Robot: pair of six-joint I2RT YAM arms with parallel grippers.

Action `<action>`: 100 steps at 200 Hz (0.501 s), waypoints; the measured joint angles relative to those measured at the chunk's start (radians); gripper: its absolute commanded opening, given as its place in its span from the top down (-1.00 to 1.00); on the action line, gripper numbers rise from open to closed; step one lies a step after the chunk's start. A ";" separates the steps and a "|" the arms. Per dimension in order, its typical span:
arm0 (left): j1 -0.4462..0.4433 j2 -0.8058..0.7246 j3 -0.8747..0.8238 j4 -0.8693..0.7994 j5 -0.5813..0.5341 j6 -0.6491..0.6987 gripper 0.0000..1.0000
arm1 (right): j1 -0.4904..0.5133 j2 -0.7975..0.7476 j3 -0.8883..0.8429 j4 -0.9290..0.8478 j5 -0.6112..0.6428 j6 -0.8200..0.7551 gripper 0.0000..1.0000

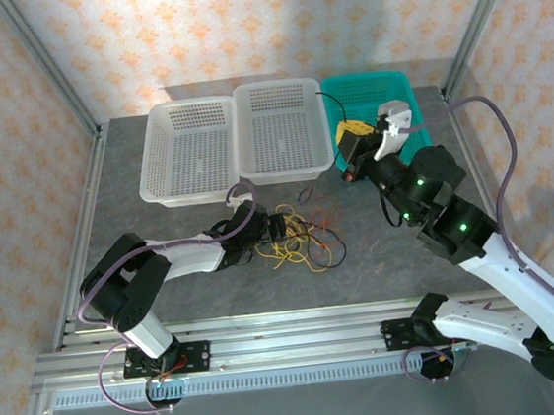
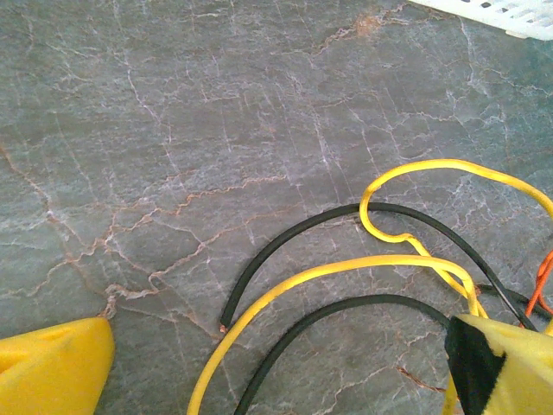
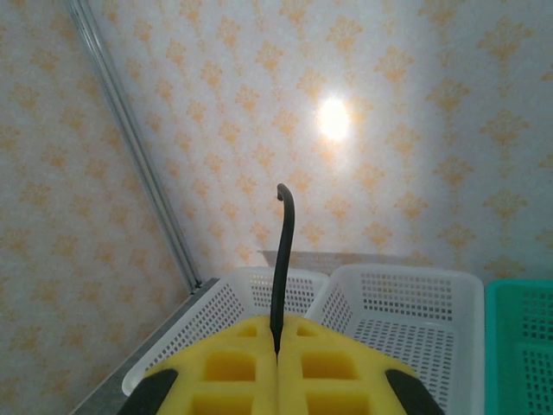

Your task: Untangle the cables

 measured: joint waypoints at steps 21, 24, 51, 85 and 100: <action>0.000 -0.004 0.000 0.000 -0.001 0.001 -0.99 | 0.000 -0.023 0.000 0.004 0.012 -0.024 1.00; 0.000 -0.005 0.000 0.000 -0.002 0.001 -0.99 | 0.000 -0.026 0.000 0.004 0.014 -0.025 1.00; 0.000 -0.010 0.010 -0.017 -0.022 0.012 -0.99 | 0.000 -0.043 0.019 0.006 0.074 -0.053 1.00; -0.016 -0.076 0.027 -0.085 -0.053 0.028 -0.99 | 0.000 -0.030 0.081 -0.010 0.189 -0.065 1.00; -0.030 -0.135 0.063 -0.132 -0.079 0.047 -0.99 | 0.000 -0.010 0.106 -0.023 0.236 -0.067 1.00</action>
